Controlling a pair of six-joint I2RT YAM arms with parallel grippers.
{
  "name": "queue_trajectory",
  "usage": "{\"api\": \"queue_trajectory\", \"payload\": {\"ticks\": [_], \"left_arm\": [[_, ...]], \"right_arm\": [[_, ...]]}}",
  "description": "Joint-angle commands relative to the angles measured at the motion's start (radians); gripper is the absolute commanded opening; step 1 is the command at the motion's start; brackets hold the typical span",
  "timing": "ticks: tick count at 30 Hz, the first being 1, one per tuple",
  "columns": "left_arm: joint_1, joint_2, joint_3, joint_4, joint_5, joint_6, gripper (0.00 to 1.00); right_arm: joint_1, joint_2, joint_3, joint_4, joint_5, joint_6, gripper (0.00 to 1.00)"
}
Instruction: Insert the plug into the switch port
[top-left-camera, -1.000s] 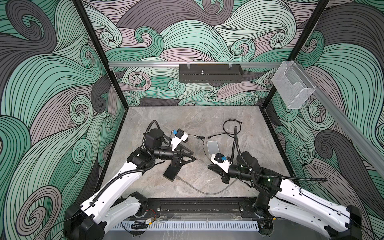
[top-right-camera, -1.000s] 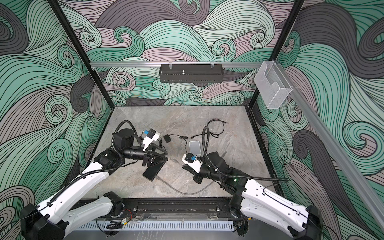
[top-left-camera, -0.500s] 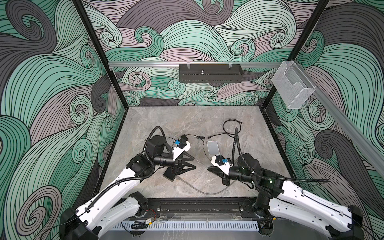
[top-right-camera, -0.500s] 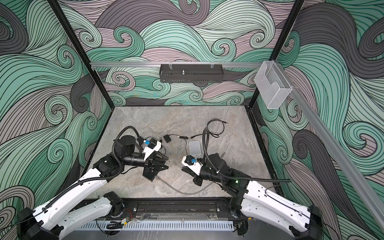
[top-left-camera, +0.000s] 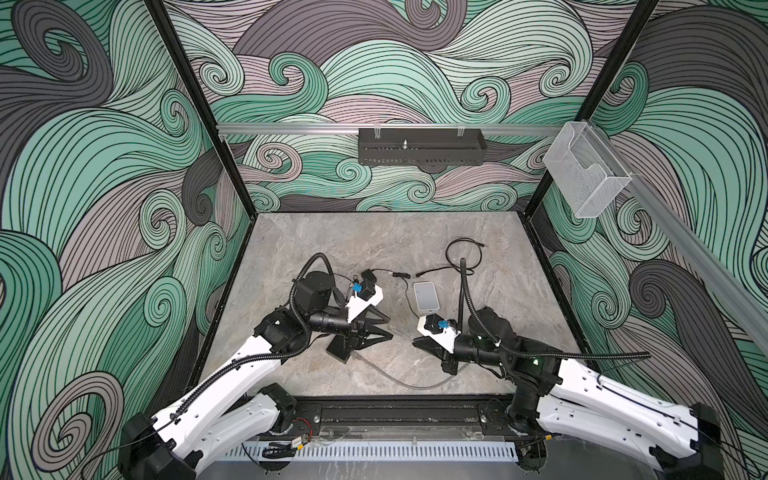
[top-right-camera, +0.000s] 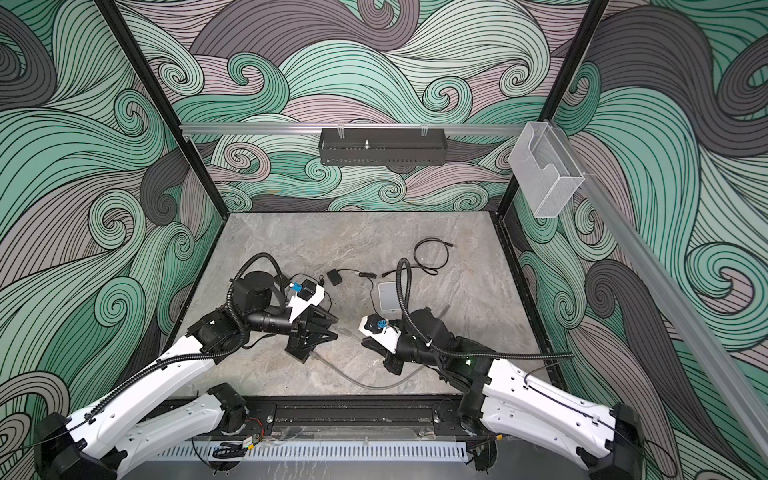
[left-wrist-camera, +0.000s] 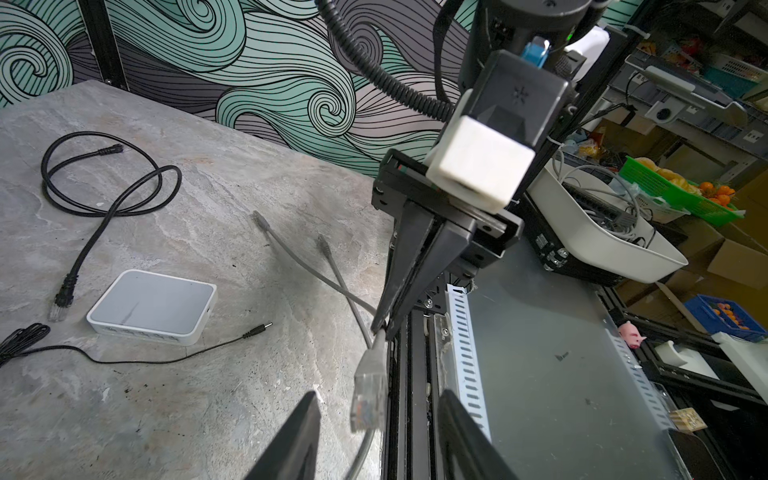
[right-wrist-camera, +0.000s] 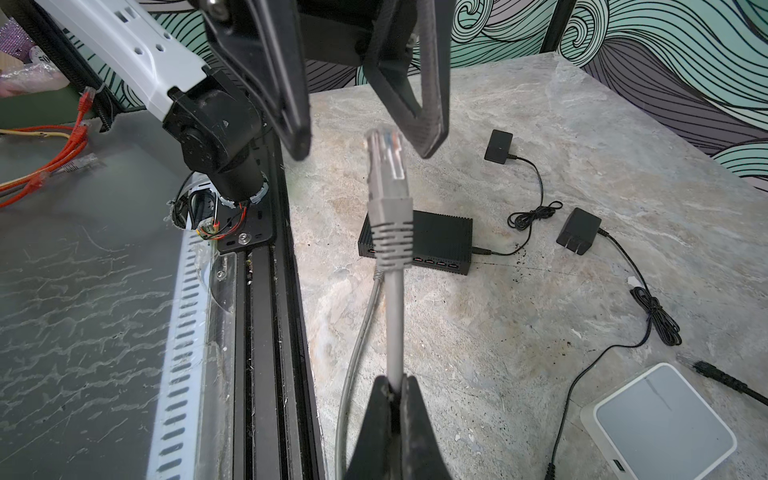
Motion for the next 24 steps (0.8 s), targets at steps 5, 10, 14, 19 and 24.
{"api": "queue_trajectory", "payload": {"ticks": [5,10,14,19,24], "left_arm": [[-0.012,0.018,0.044,-0.034,0.004,0.016,0.48],[-0.021,0.029,0.053,-0.052,0.002,0.018,0.48],[-0.024,0.034,0.057,-0.059,0.0,0.02,0.46],[-0.024,0.041,0.06,-0.061,0.004,0.024,0.41],[-0.026,0.06,0.07,-0.074,0.005,0.024,0.4]], "right_arm": [[0.013,-0.003,0.02,0.01,0.011,-0.002,0.0],[0.017,0.003,0.025,0.016,0.015,-0.003,0.0],[0.019,0.013,0.03,0.018,0.014,-0.007,0.0],[0.021,0.022,0.033,0.022,0.014,-0.01,0.0],[0.023,0.02,0.036,0.024,0.021,-0.016,0.0]]}}
